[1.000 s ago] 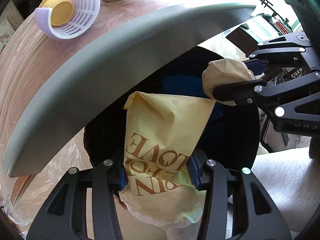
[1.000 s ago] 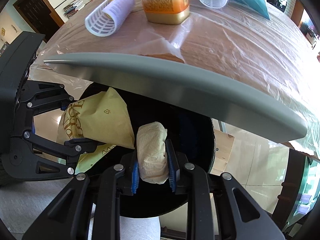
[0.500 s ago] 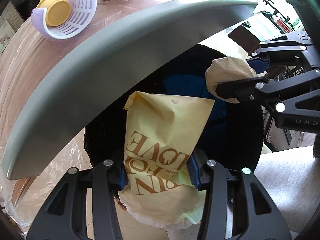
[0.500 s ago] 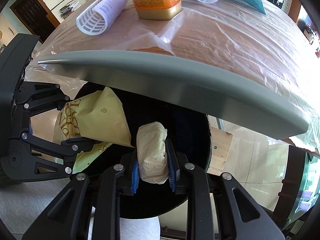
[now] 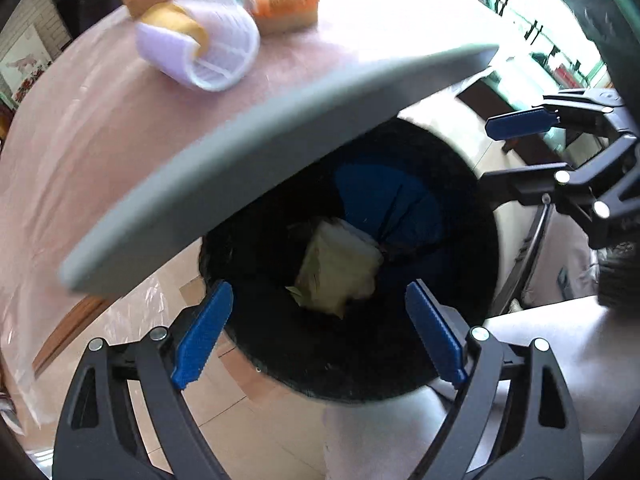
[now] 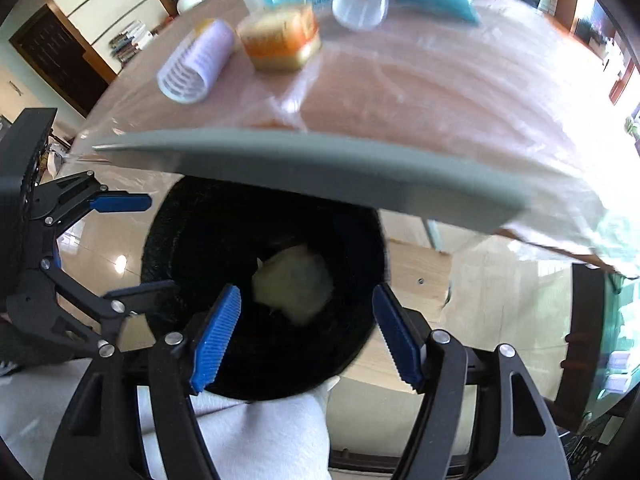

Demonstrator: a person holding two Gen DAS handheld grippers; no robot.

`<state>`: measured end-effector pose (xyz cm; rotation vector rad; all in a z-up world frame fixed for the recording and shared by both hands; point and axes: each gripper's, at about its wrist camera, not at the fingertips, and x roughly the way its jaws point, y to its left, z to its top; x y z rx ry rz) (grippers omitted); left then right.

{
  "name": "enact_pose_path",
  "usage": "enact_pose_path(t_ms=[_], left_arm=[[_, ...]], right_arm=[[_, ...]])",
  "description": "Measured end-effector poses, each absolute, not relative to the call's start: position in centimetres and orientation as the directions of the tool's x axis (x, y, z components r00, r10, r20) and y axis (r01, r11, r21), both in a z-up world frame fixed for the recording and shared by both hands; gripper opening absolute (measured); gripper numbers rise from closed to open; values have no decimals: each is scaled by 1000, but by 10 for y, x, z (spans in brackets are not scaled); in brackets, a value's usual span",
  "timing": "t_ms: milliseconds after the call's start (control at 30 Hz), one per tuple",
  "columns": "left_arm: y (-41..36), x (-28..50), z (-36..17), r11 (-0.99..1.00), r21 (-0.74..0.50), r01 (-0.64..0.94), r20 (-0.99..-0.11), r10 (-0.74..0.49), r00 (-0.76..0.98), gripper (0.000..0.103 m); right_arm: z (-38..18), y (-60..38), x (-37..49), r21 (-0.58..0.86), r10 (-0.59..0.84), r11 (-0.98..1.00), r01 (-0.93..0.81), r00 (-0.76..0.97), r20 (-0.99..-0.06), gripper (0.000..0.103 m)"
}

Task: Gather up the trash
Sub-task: 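Open both tools to drop the yellow bag and bread roll into the bin, then grasp the purple hair roller with the left tool while the right tool grasps the blue bag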

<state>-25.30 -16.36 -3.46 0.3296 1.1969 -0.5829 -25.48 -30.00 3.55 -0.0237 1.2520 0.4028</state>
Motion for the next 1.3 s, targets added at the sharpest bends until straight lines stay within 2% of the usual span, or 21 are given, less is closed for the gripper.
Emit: enact_pose_path(t_ms=[33,133,200,300,467,700,1033,1067,1167,1233,1300], left_arm=[[-158,-256,-27,811,-83,579,-928,-274,251,90],[-146,-256,4,819,-148,554,-884,-361,298,90],[-140,-250,25,842,-146,520,-850,-376,370,99],[-133,-230,47,881,-142,451,-806,-367,464,100],[-139,-190,50,912,-185,366,-809,-353,470,100],[-154,-155,29,941,-145,307,-848,-278,450,100],[-154,-144,14,954,-137,267,-871,-245,426,100],[-154,-144,12,954,-143,264,-873,-247,420,99],[-155,-143,5,955,-146,257,-883,-243,402,80],[-156,-144,6,957,-134,259,-879,-235,414,71],[-155,-144,7,955,-136,264,-878,-240,414,54]], right_arm=[[43,-305,-254,186,277,931,-315,273,-921,71],[76,-315,-257,143,266,937,-319,383,-885,88],[101,-323,-249,104,235,953,-284,481,-844,98],[123,-335,-226,89,202,971,-220,568,-798,99],[138,-345,-162,127,203,978,-166,606,-769,99],[132,-345,-76,142,185,983,-119,581,-793,99],[111,-340,-33,136,176,984,-113,551,-816,99],[110,-339,-30,134,174,985,-113,550,-817,99],[105,-337,-23,128,170,985,-115,543,-822,99],[103,-337,-18,128,173,984,-120,544,-821,99],[101,-335,-13,128,175,984,-124,547,-819,99]])
